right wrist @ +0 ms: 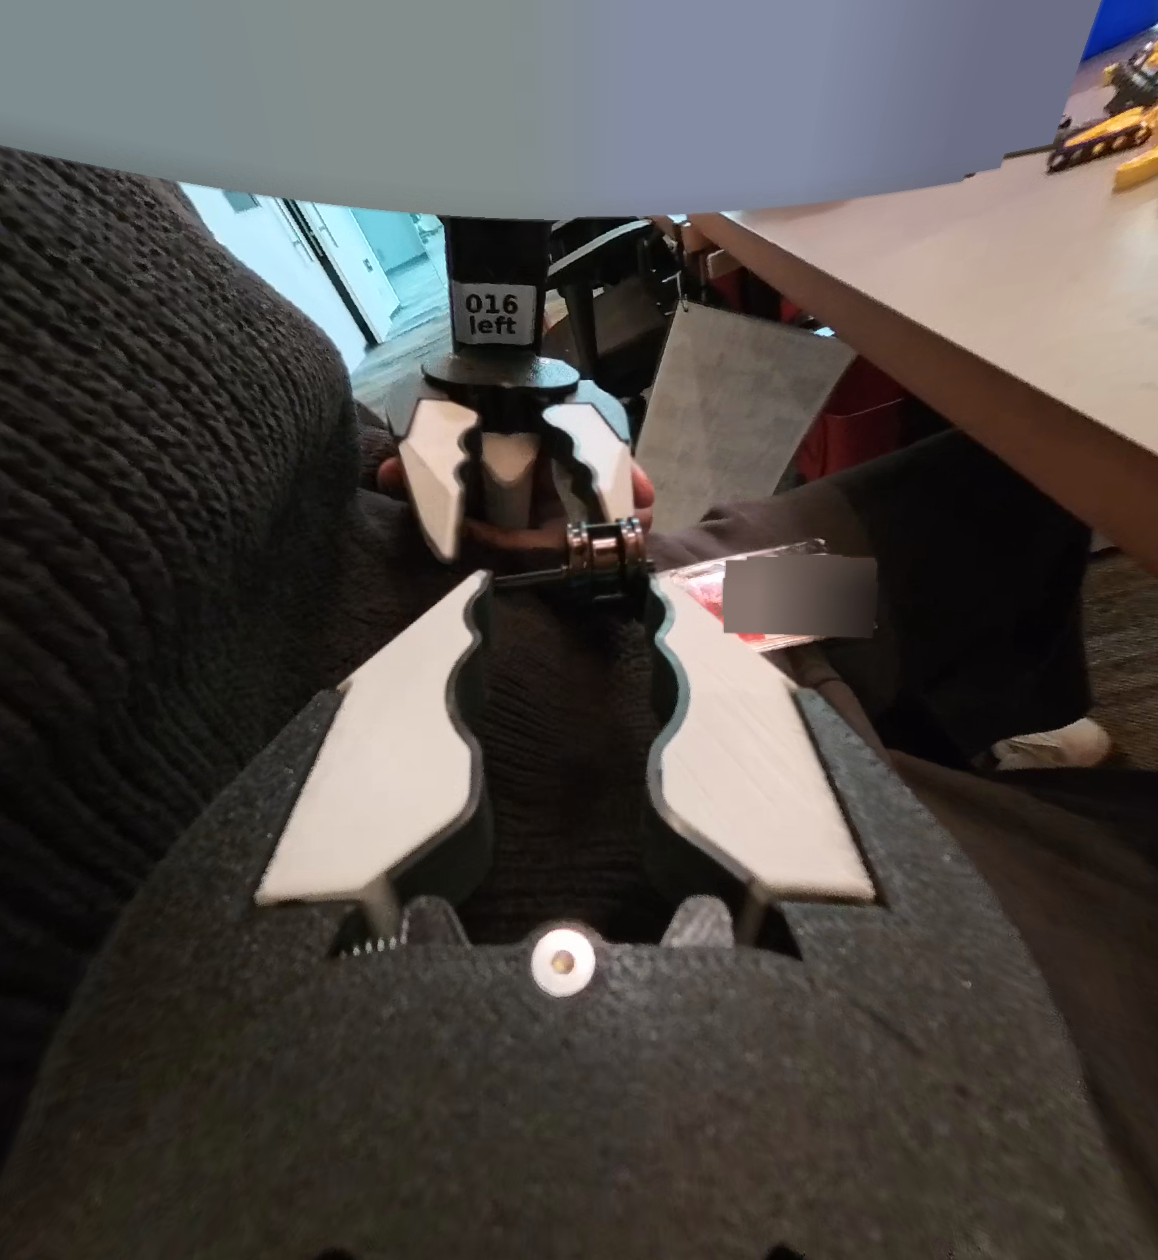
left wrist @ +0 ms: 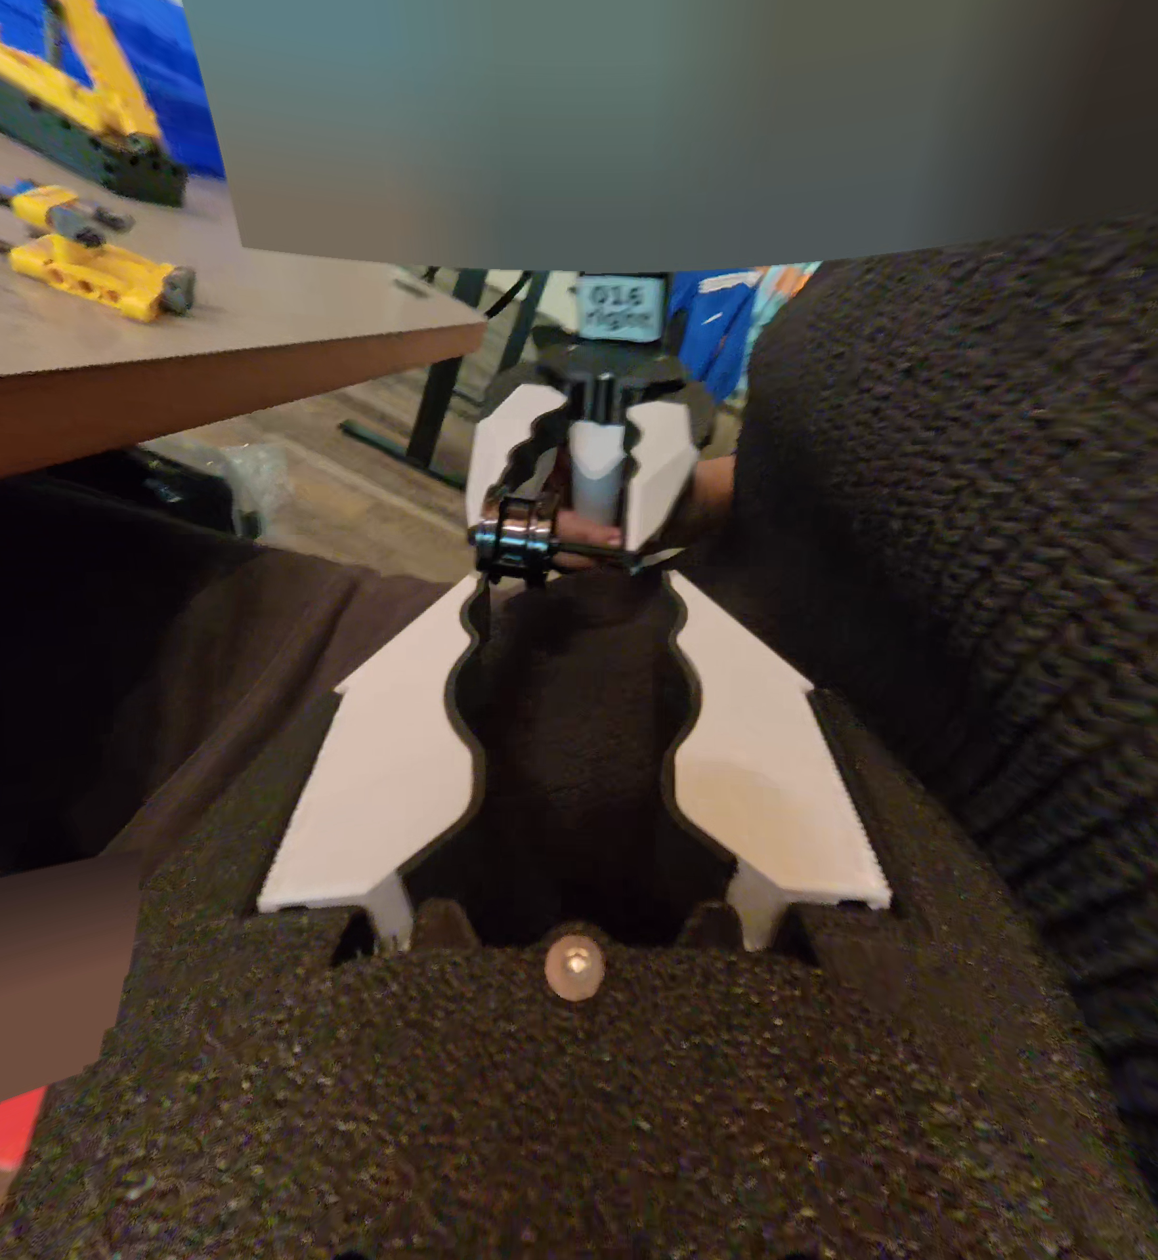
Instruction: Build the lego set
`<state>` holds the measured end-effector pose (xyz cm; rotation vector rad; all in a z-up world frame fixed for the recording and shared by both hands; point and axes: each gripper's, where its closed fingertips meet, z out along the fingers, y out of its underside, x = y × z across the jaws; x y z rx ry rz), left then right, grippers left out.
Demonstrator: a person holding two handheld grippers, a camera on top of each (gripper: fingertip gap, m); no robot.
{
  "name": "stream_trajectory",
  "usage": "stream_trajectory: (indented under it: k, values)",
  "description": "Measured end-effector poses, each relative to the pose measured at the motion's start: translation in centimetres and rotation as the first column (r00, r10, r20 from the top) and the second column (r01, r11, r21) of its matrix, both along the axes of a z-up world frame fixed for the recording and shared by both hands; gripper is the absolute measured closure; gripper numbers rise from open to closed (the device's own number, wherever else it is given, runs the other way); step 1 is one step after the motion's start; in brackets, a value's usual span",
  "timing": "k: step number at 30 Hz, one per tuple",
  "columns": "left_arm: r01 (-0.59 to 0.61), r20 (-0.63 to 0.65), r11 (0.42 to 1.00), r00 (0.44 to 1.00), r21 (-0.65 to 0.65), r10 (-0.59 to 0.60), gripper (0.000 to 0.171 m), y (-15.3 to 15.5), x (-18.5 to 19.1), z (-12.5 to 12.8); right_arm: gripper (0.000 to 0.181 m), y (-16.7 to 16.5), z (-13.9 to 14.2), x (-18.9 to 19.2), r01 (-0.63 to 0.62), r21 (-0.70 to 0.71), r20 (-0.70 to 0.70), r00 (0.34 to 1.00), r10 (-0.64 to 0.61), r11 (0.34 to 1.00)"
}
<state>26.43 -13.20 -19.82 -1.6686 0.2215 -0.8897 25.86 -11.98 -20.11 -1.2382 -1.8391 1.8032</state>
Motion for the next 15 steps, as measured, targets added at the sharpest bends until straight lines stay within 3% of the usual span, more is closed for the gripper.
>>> stream_trajectory:
  k: [3, 8, 10, 13, 15]
  values:
    - [-0.065, -0.061, 0.997, 0.996, -0.049, 0.062, 0.122, 0.7, -0.3, -0.9, 0.137, -0.2, 0.1, -0.2, 0.016, 0.051, -0.025, 1.0, -0.014, 0.999]
    - [-0.097, -0.102, 0.995, 0.99, -0.014, 0.095, 0.123, 0.6, -0.3, -0.5, 0.138, -0.4, 0.3, -0.3, 0.021, 0.097, -0.053, 0.998, -0.016, 0.995]
    - [-0.088, -0.093, 0.996, 0.992, 0.018, 0.09, 0.124, 0.3, -0.2, 0.0, 0.138, -0.5, 0.6, -0.2, 0.014, 0.087, -0.056, 0.998, -0.009, 0.996]
    - [-0.027, 0.028, 0.989, 0.999, 0.148, 0.023, 0.116, -1.0, -0.2, 2.5, 0.138, -0.5, 0.5, -0.2, 0.009, 0.094, -0.05, 0.999, -0.004, 0.996]
    - [-0.033, 0.013, 0.993, 0.999, 0.114, 0.031, 0.116, -0.7, -0.3, 1.9, 0.137, -0.5, 0.4, -0.2, 0.004, 0.098, -0.046, 0.999, 0.001, 0.995]
